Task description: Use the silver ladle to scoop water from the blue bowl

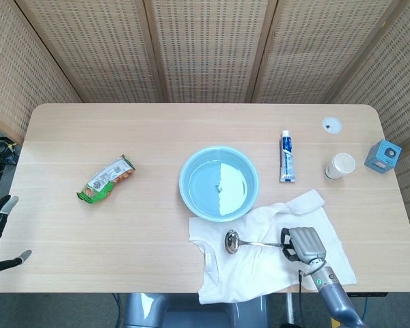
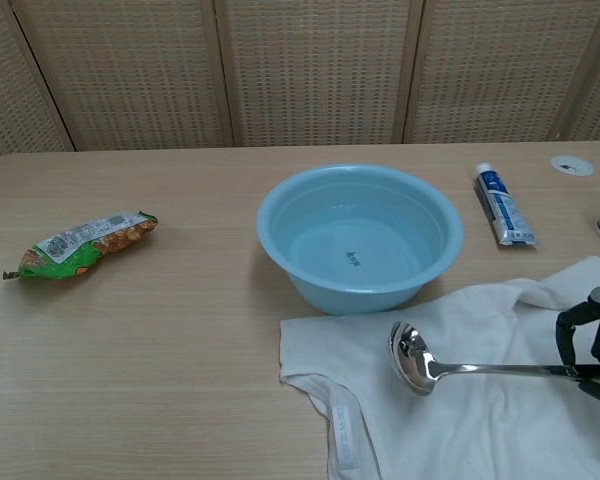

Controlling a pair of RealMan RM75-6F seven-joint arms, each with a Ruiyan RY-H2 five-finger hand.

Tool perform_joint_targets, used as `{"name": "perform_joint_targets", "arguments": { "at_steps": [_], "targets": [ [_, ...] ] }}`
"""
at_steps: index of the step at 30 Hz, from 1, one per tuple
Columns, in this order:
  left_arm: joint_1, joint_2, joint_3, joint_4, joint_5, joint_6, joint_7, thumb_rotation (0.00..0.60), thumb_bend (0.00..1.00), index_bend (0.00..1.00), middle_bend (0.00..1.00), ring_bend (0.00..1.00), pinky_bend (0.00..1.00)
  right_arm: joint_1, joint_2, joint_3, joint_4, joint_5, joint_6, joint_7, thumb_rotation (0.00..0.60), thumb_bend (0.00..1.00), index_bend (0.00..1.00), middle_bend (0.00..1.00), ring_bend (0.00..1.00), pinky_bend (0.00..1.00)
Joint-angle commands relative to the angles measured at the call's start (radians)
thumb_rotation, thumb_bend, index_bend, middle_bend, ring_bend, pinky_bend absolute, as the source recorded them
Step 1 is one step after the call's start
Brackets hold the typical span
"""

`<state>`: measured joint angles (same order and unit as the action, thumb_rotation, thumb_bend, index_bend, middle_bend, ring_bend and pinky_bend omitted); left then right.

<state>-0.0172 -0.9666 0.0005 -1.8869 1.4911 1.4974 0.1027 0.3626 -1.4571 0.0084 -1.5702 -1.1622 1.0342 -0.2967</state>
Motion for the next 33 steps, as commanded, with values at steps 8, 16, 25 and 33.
{"name": "perform_joint_targets", "arguments": {
  "at_steps": [8, 16, 25, 33],
  "targets": [
    [0.001, 0.002, 0.000, 0.000, 0.000, 0.003, -0.004, 0.600, 0.00, 0.00, 0.00, 0.00, 0.00, -0.006, 0.090, -0.025, -0.088, -0.107, 0.035, 0.023, 0.600, 0.77, 0.68, 0.99, 1.00, 1.00],
    [-0.003, -0.001, -0.001, 0.000, -0.003, -0.004, 0.001, 0.600, 0.00, 0.00, 0.00, 0.00, 0.00, 0.015, 0.203, -0.014, -0.235, -0.159, 0.068, -0.073, 0.600, 0.77, 0.68, 0.99, 1.00, 1.00],
    [-0.011, -0.008, -0.005, 0.006, -0.019, -0.019, 0.008, 0.600, 0.00, 0.00, 0.00, 0.00, 0.00, 0.134, 0.318, 0.121, -0.379, 0.012, 0.041, -0.304, 0.600, 0.77, 0.69, 0.99, 1.00, 1.00],
    [-0.014, -0.009, -0.008, 0.009, -0.028, -0.024, 0.001, 0.600, 0.00, 0.00, 0.00, 0.00, 0.00, 0.316, 0.366, 0.250, -0.427, 0.341, 0.027, -0.521, 0.600, 0.77, 0.69, 0.99, 1.00, 1.00]
  ]
}}
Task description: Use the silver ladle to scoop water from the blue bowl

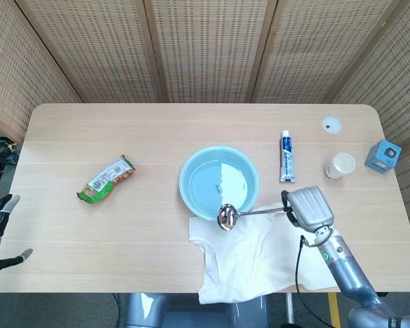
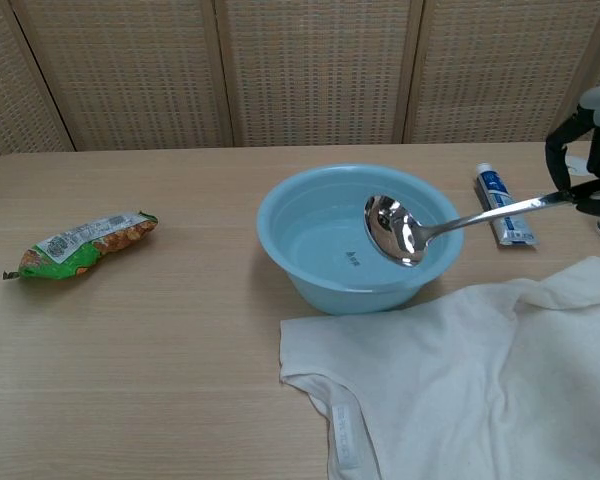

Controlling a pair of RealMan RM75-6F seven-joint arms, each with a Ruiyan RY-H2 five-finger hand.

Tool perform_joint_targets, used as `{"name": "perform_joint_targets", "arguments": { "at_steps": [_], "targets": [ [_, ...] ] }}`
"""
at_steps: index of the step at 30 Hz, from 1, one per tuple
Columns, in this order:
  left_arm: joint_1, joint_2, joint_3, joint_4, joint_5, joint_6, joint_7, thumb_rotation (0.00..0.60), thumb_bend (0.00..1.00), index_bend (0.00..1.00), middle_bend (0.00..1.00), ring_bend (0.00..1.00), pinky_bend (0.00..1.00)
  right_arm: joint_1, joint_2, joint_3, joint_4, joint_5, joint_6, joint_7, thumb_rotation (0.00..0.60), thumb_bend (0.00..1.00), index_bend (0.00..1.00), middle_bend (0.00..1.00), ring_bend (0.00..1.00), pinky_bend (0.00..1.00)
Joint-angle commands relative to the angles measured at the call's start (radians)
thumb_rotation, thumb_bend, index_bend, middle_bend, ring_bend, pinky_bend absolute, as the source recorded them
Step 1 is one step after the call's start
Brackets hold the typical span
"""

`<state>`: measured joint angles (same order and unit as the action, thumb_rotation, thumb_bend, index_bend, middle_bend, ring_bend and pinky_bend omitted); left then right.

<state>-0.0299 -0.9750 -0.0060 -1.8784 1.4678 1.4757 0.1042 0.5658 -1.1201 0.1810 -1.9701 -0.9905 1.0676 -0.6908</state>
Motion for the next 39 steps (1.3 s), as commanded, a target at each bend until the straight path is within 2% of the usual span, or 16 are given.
{"name": "perform_joint_targets", "arguments": {
  "at_steps": [1, 7, 15, 24, 31, 39],
  "targets": [
    [-0.002, -0.001, -0.003, 0.001, -0.008, -0.004, 0.000, 0.600, 0.00, 0.00, 0.00, 0.00, 0.00, 0.138, 0.024, 0.085, -0.021, 0.209, -0.003, -0.157, 0.600, 0.77, 0.69, 0.99, 1.00, 1.00],
    [-0.009, 0.001, -0.011, 0.003, -0.032, -0.016, -0.010, 0.600, 0.00, 0.00, 0.00, 0.00, 0.00, 0.308, -0.071, 0.095, 0.068, 0.466, 0.053, -0.359, 0.600, 0.77, 0.69, 0.99, 1.00, 1.00],
    [-0.017, 0.006, -0.022, 0.013, -0.064, -0.035, -0.037, 0.600, 0.00, 0.00, 0.00, 0.00, 0.00, 0.442, -0.212, 0.072, 0.202, 0.625, 0.129, -0.516, 0.600, 0.77, 0.68, 0.99, 1.00, 1.00],
    [-0.035, 0.010, -0.032, 0.037, -0.098, -0.075, -0.075, 0.600, 0.00, 0.00, 0.00, 0.00, 0.00, 0.506, -0.332, 0.023, 0.337, 0.676, 0.159, -0.597, 0.600, 0.77, 0.69, 0.99, 1.00, 1.00],
    [-0.049, 0.009, -0.041, 0.055, -0.125, -0.108, -0.105, 0.600, 0.00, 0.00, 0.00, 0.00, 0.00, 0.560, -0.445, -0.044, 0.472, 0.652, 0.222, -0.728, 0.600, 0.77, 0.70, 0.99, 1.00, 1.00],
    [-0.055, 0.007, -0.041, 0.062, -0.128, -0.115, -0.113, 0.600, 0.00, 0.00, 0.00, 0.00, 0.00, 0.584, -0.545, -0.055, 0.589, 0.649, 0.272, -0.826, 0.600, 0.77, 0.70, 0.99, 1.00, 1.00]
  ]
}}
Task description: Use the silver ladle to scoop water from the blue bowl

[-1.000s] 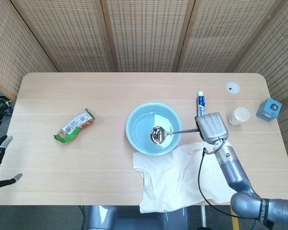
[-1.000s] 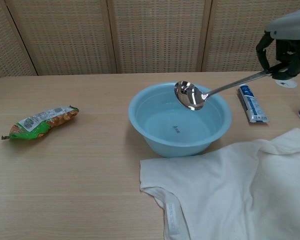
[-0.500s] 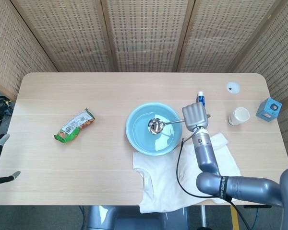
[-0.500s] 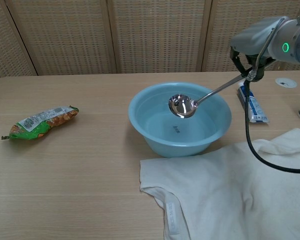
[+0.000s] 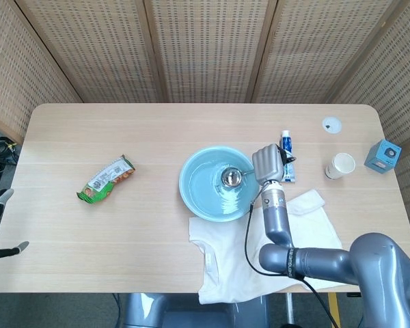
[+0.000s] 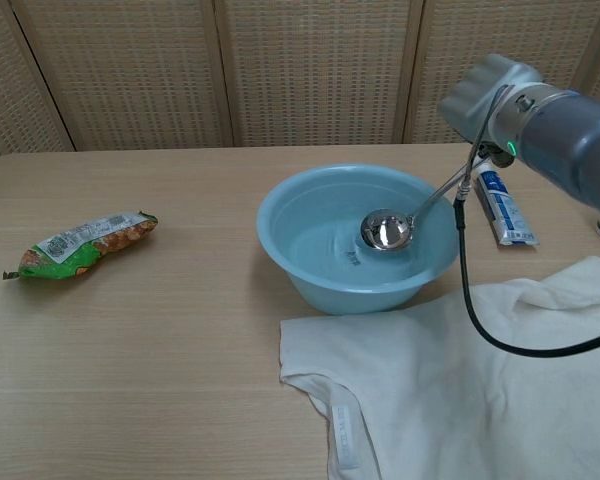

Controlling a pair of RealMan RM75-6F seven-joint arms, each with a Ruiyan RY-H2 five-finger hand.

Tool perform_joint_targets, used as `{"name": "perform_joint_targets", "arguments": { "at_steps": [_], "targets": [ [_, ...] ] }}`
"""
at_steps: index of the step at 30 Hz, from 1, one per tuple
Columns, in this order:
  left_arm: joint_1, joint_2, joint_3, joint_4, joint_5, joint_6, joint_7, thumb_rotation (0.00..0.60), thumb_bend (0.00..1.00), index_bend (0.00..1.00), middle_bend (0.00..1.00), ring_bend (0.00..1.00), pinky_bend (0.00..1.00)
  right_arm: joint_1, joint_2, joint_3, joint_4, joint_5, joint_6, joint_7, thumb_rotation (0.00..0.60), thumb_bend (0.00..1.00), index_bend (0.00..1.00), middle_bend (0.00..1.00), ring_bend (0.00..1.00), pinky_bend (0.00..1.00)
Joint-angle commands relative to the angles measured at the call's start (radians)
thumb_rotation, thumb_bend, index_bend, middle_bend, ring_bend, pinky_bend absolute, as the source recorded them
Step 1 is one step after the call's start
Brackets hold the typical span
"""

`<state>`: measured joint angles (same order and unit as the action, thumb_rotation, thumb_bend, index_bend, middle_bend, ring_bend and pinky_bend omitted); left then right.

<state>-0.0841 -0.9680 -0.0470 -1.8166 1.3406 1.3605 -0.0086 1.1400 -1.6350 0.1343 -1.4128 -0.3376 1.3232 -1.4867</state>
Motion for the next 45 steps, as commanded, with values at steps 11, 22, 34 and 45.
{"name": "perform_joint_targets", "arguments": {
  "at_steps": [11, 22, 34, 45],
  "targets": [
    [-0.003, 0.000, -0.001, 0.000, -0.007, -0.004, -0.004, 0.600, 0.00, 0.00, 0.00, 0.00, 0.00, 0.011, -0.101, -0.025, 0.095, -0.014, 0.038, -0.120, 0.600, 0.77, 0.72, 1.00, 1.00, 1.00],
    [-0.004, 0.003, -0.002, 0.004, -0.012, -0.004, -0.012, 0.600, 0.00, 0.00, 0.00, 0.00, 0.00, -0.001, -0.170, -0.007, 0.131, -0.012, 0.039, -0.182, 0.600, 0.77, 0.72, 1.00, 1.00, 1.00],
    [-0.007, 0.002, -0.003, 0.007, -0.019, -0.010, -0.013, 0.600, 0.00, 0.00, 0.00, 0.00, 0.00, -0.031, -0.102, 0.149, -0.003, 0.114, -0.003, -0.118, 0.600, 0.77, 0.72, 1.00, 1.00, 1.00],
    [-0.009, 0.001, -0.001, 0.001, -0.015, -0.009, -0.004, 0.600, 0.00, 0.00, 0.00, 0.00, 0.00, -0.049, 0.053, 0.263, -0.201, 0.255, -0.023, -0.056, 0.600, 0.77, 0.72, 1.00, 1.00, 1.00]
  ]
}}
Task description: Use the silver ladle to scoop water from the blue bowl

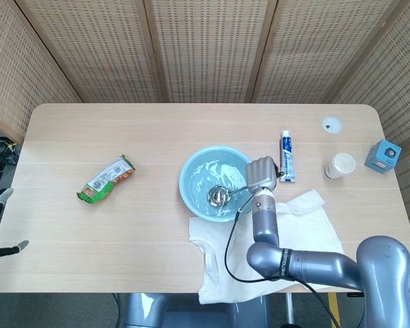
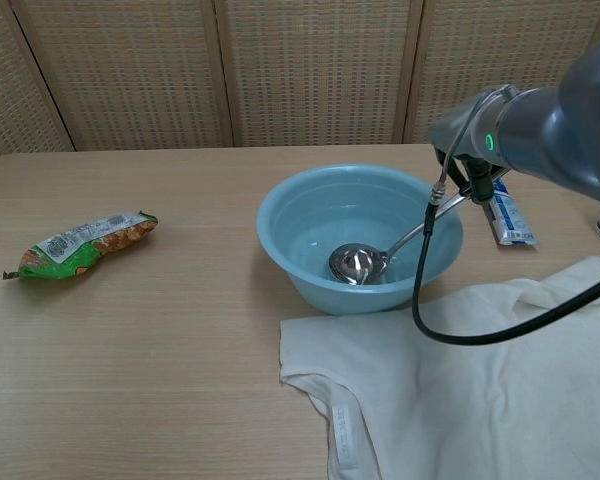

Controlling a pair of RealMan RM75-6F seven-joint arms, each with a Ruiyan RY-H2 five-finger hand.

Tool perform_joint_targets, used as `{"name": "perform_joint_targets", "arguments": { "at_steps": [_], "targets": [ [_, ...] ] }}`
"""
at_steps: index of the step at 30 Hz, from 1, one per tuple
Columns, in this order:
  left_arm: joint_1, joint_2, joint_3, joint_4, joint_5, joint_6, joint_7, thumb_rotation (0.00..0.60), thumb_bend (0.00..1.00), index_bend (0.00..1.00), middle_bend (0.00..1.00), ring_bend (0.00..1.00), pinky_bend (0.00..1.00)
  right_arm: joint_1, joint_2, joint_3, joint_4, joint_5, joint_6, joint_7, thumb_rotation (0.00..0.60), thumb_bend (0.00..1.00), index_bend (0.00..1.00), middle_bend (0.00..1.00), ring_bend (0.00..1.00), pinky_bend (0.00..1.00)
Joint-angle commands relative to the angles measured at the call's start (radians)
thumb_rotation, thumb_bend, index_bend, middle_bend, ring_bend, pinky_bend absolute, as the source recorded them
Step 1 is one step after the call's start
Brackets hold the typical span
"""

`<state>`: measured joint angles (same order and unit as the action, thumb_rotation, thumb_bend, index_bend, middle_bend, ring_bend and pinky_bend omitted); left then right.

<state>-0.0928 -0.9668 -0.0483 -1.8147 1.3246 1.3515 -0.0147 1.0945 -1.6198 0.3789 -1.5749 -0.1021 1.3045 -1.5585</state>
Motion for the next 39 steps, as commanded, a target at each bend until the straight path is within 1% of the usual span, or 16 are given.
{"name": "perform_joint_targets", "arguments": {
  "at_steps": [1, 8, 12, 19, 25, 39],
  "targets": [
    [0.000, -0.001, 0.001, -0.002, 0.001, 0.000, 0.003, 0.600, 0.00, 0.00, 0.00, 0.00, 0.00, -0.003, 0.051, 0.020, -0.053, 0.023, -0.004, 0.020, 0.600, 0.77, 0.72, 1.00, 1.00, 1.00],
    [0.001, -0.003, 0.003, -0.006, 0.003, 0.005, 0.011, 0.600, 0.00, 0.00, 0.00, 0.00, 0.00, 0.001, 0.120, 0.030, -0.114, 0.042, 0.001, 0.056, 0.600, 0.77, 0.72, 1.00, 1.00, 1.00],
    [0.000, -0.004, 0.002, -0.006, 0.001, 0.005, 0.014, 0.600, 0.00, 0.00, 0.00, 0.00, 0.00, 0.005, 0.151, 0.023, -0.138, 0.043, 0.003, 0.075, 0.600, 0.77, 0.72, 1.00, 1.00, 1.00],
    [-0.001, -0.007, 0.003, -0.005, -0.001, 0.003, 0.019, 0.600, 0.00, 0.00, 0.00, 0.00, 0.00, 0.025, 0.185, 0.016, -0.166, 0.059, 0.013, 0.092, 0.600, 0.77, 0.72, 1.00, 1.00, 1.00],
    [-0.002, -0.008, 0.002, -0.004, -0.005, 0.002, 0.022, 0.600, 0.00, 0.00, 0.00, 0.00, 0.00, 0.046, 0.212, 0.009, -0.174, 0.086, 0.028, 0.083, 0.600, 0.77, 0.72, 1.00, 1.00, 1.00],
    [-0.006, -0.013, 0.001, -0.005, -0.011, -0.002, 0.033, 0.600, 0.00, 0.00, 0.00, 0.00, 0.00, 0.088, 0.298, 0.055, -0.190, 0.210, 0.034, 0.078, 0.600, 0.77, 0.72, 1.00, 1.00, 1.00]
  ]
}}
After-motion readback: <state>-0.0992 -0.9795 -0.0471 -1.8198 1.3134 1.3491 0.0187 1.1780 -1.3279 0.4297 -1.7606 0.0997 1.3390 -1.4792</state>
